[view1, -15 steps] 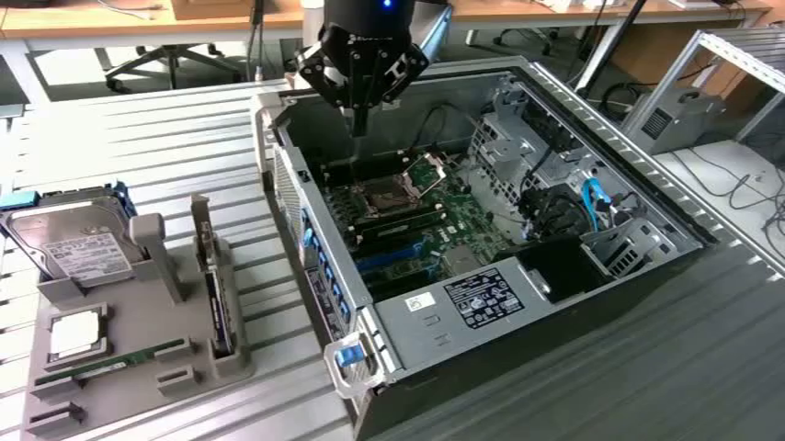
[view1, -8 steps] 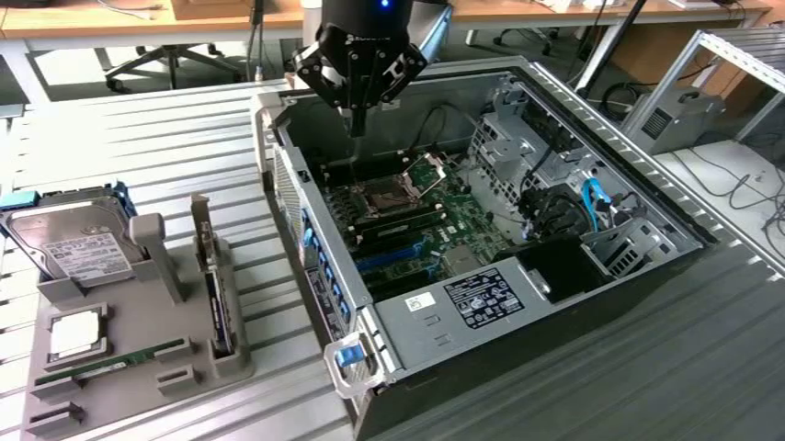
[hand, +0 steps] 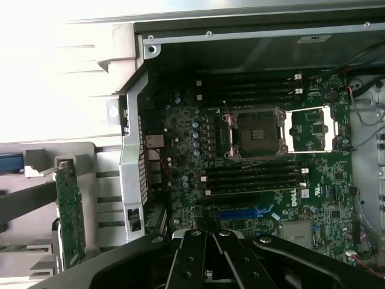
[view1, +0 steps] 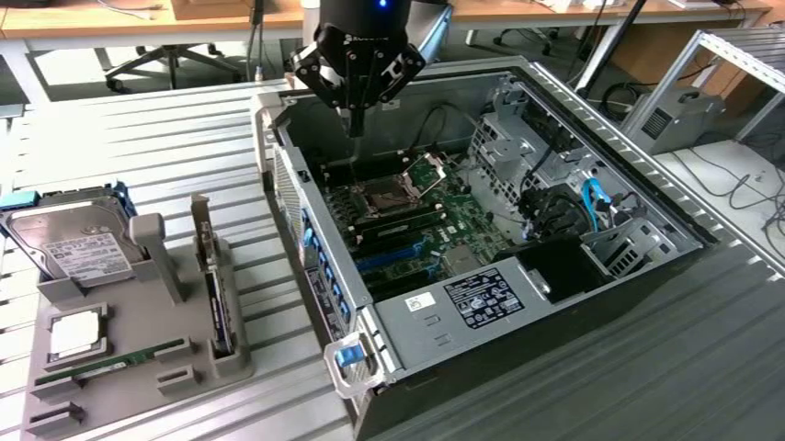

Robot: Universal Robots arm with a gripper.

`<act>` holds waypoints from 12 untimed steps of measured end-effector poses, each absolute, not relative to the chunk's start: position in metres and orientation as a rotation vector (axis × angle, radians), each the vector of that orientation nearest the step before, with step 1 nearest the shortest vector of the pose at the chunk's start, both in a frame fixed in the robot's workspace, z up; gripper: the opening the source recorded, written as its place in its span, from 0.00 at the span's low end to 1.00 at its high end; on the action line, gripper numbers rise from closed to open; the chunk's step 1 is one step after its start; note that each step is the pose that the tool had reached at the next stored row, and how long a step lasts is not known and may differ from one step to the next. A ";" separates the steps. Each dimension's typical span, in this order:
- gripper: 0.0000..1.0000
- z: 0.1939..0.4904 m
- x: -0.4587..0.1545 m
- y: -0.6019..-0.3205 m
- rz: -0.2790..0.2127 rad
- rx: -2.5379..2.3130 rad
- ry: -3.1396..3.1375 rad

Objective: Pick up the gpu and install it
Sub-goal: 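Reach for the gpu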

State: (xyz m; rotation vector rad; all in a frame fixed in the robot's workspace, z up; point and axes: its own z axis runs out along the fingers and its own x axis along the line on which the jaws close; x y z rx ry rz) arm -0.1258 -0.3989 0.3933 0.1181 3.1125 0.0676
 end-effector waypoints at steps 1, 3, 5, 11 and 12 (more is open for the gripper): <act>0.11 0.393 -0.126 -0.399 0.068 0.118 3.112; 0.11 0.393 -0.127 -0.399 0.068 0.118 3.112; 0.11 0.393 -0.127 -0.399 0.068 0.118 3.112; 0.11 0.393 -0.128 -0.399 0.068 0.118 3.112; 0.11 0.393 -0.128 -0.399 0.068 0.118 3.112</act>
